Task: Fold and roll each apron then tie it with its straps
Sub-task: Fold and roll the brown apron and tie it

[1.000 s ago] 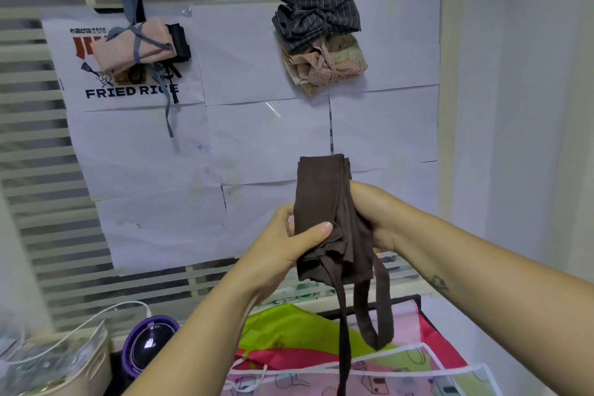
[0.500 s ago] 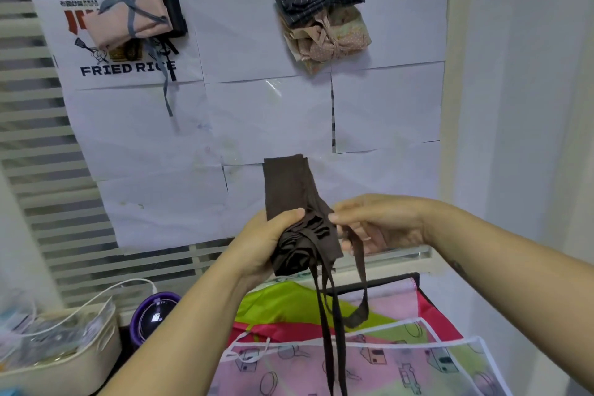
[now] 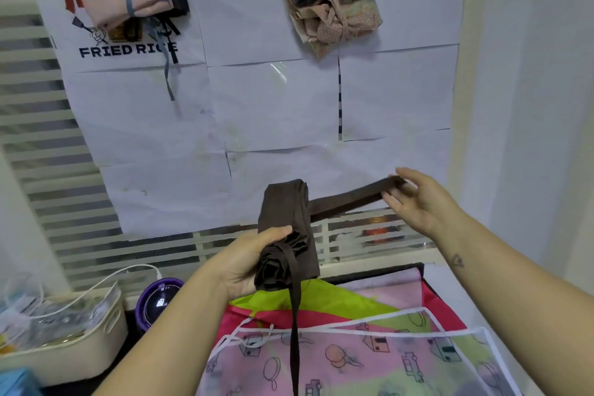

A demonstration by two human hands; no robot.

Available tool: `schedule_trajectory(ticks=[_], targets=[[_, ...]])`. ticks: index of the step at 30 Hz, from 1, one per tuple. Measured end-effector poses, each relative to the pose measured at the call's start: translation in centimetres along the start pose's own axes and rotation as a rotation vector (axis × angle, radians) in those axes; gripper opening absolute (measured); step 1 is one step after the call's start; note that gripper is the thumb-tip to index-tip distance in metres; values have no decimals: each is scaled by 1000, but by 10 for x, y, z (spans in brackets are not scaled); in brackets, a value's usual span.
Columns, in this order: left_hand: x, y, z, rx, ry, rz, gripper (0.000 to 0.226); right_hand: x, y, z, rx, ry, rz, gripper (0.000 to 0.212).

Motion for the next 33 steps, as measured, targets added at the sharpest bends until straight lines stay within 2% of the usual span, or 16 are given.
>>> schedule_trajectory(ticks=[1,3,6,8,10,12,15,18,20,26,30,31,33], targets=[[0,-2,2,2,6,13,18,-5,7,-5,141,23,-17,36],[-2,-5,2,35,6,15,21,-9,20,-12,434,37,-52,43],[-11,-6,3,144,16,-43,19,-7,34,-36,823,-116,-23,35],[-20,-4,5,214,6,-105,20,0,33,-49,1031,-153,16,22],[-30,-1,11,246,3,-179,20,13,17,-58,1009,-121,96,12],[-38,3,18,262,4,-231,19,33,-9,-72,892,-158,277,24],[-48,7,25,304,-13,-277,25,59,-31,-90,993,-199,502,31],[-51,6,26,333,-35,-307,22,68,-36,-97,1016,-150,536,18],[-50,12,24,327,-56,-337,18,70,-37,-96,954,-140,547,24],[-45,19,22,266,-167,-361,14,62,-45,-59,995,108,458,31],[-44,20,17,394,-221,-389,28,76,-59,-54,1288,294,502,28],[-46,21,16,442,-221,-395,30,81,-60,-60,1346,269,546,28],[-46,20,12,499,-244,-394,32,88,-53,-76,1326,55,625,26]])
Point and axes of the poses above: each hand's wrist, its own x-axis away from the middle knuckle, its own y-axis out of the back of the hand, z = x × y, the point moved 6 cm from there along -x, towards the middle knuckle, and after that the axes turned 3 degrees about z, right-handed, at the moved point
